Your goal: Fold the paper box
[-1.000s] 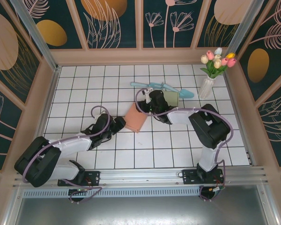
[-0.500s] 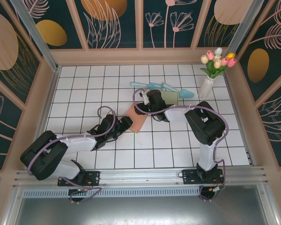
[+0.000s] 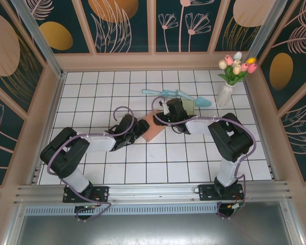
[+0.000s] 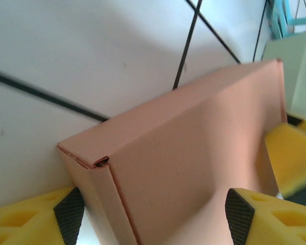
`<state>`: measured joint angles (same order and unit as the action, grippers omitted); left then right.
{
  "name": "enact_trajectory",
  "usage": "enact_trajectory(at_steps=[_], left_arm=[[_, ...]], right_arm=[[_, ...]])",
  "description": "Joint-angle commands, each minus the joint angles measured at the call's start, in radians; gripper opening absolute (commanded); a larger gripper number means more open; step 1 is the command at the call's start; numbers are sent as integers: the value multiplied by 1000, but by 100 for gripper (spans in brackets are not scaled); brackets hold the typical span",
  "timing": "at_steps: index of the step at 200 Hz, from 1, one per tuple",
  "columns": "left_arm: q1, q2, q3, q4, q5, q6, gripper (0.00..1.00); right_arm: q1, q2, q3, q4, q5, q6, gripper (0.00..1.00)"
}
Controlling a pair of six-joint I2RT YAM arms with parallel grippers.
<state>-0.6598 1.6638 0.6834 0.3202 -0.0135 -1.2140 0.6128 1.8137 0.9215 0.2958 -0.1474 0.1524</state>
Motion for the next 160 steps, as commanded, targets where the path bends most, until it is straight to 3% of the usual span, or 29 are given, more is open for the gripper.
enact_trajectory(at_steps=[1, 60, 160], left_arm=[[51, 43, 115, -12, 27, 75, 75], [160, 231, 423, -234, -36, 254, 76], [230, 307, 539, -286, -81, 315, 79]], right_arm=[[39, -26, 1, 18, -156, 65, 54], [42, 107, 123, 84, -150, 123, 55], [31, 176, 214, 83, -29, 97, 56]])
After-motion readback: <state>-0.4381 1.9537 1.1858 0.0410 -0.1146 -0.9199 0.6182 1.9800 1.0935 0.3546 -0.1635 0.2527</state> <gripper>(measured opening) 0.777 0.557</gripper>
